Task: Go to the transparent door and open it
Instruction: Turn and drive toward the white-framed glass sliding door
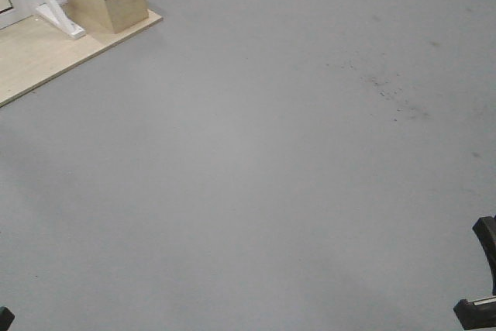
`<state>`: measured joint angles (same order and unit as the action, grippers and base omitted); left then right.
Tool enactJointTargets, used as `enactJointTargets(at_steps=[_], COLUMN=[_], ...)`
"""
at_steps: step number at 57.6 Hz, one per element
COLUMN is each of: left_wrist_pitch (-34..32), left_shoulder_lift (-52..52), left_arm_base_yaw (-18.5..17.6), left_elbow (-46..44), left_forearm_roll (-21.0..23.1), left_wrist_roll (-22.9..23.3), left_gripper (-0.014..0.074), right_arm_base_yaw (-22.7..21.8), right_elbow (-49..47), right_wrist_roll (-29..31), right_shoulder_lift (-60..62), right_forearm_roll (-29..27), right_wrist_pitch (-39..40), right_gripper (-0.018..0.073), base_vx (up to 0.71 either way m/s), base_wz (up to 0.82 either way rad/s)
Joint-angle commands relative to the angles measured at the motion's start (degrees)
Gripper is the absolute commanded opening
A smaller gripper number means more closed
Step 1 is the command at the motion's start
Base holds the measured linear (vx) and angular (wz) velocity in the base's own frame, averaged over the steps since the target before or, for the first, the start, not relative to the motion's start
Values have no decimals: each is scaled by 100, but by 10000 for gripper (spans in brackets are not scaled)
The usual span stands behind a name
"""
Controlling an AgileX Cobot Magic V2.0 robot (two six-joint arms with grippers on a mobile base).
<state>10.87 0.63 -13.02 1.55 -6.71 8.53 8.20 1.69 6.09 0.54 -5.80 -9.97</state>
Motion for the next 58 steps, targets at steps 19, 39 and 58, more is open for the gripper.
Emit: enactJointTargets(at_steps=[19,39,58], left_wrist_pitch=[-440,-440,-440], left_shoulder_lift=[74,74,74], left_arm_base_yaw=[-19,-19,-19], left_elbow=[151,151,151], left_forearm_roll=[31,31,31], left_wrist_roll=[48,48,48], left_gripper=[0,0,0], right_arm_base_yaw=[-33,-33,-33], right_elbow=[83,83,83], right_wrist_roll=[21,21,21], right_shoulder_lift=[85,85,85], right_forearm_roll=[33,33,33], right_wrist_pitch=[465,465,465], right_gripper=[-4,-4,-4], base_vx=[44,48,52], base_wz=[49,29,9])
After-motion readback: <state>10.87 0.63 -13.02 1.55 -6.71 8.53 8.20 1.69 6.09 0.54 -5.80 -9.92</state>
